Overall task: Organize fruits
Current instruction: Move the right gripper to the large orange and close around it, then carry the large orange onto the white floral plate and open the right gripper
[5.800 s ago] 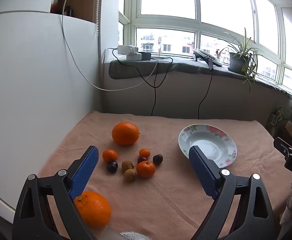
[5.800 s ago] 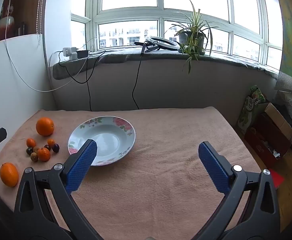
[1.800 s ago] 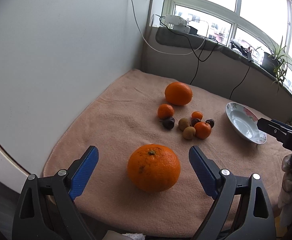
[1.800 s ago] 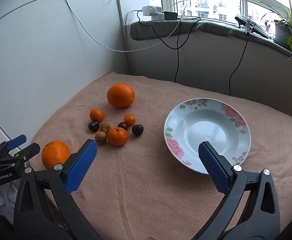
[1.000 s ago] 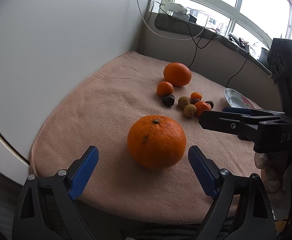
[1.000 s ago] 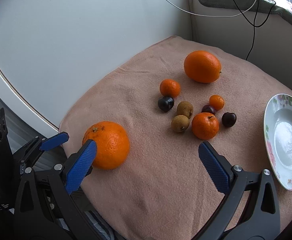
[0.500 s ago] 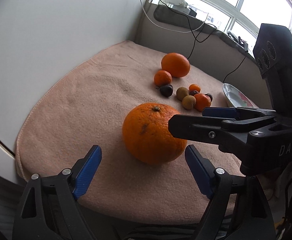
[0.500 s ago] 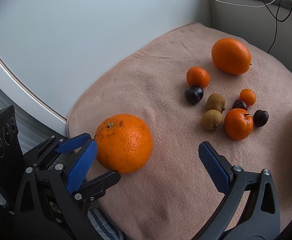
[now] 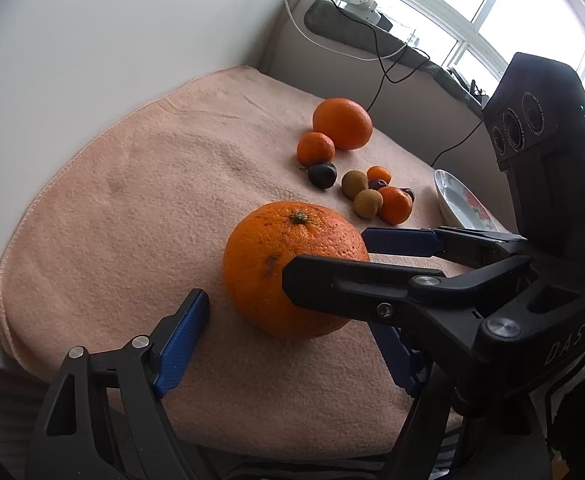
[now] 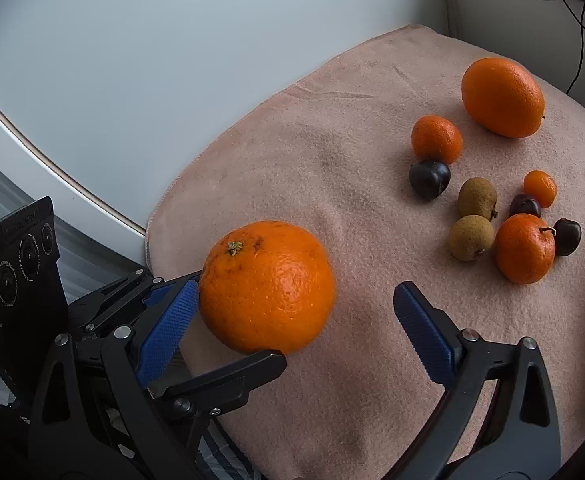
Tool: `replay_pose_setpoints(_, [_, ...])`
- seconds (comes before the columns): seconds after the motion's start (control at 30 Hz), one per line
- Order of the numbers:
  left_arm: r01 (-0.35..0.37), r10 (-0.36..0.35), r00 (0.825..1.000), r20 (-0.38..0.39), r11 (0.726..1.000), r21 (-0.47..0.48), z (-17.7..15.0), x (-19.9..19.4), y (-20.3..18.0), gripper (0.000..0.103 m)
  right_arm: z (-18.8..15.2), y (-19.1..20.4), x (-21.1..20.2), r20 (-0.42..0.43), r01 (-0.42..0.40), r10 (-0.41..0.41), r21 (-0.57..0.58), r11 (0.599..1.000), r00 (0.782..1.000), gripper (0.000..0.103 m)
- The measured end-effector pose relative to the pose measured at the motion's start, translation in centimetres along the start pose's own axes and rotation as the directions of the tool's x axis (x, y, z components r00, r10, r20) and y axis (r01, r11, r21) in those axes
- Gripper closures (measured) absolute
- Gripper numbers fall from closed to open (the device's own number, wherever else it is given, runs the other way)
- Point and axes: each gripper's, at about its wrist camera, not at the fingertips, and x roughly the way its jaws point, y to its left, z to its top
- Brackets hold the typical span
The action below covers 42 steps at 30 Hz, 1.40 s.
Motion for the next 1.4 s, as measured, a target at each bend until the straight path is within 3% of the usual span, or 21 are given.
replay_pose_setpoints(0.17, [0.036, -0.036, 0.999, -0.014, 0.999, -0.009, 0.2, 0.2, 0.1, 0.032, 0.2, 0.0, 1.0, -0.021, -0.047, 0.047, 0.006, 0.999, 0.999, 0.011])
replay_pose_setpoints(0.3, [0.030, -0.030, 0.999, -0.014, 1.000, 0.001, 0.3, 0.2, -0.1, 0.032, 0.0, 0.4, 1.3, -0.039, -0.083, 0.083, 0.001, 0.997, 0.996, 0.027])
replay_pose_setpoints(0.8, [0.045, -0.044, 0.999, -0.020, 0.998, 0.051, 1.4, 0.8, -2.4, 0.033, -0.8, -1.6, -1.7, 0.034, -0.082, 0.081, 0.015, 0.997, 0.996, 0.027])
replay_pose_setpoints(1.07, [0.099, -0.097, 0.995, -0.019, 0.985, 0.144, 3.1, 2.1, -7.2, 0.033, -1.5, -5.4, -6.4, 0.125, -0.031, 0.022, 0.074, 0.997, 0.992, 0.027])
replay_pose_setpoints(1.4, [0.183, -0.178, 0.983, -0.041, 0.947, 0.264, 4.8, 4.5, -14.3, 0.033, -3.0, -11.2, -12.4, 0.226, 0.020, -0.064, 0.193, 0.981, 0.972, 0.027])
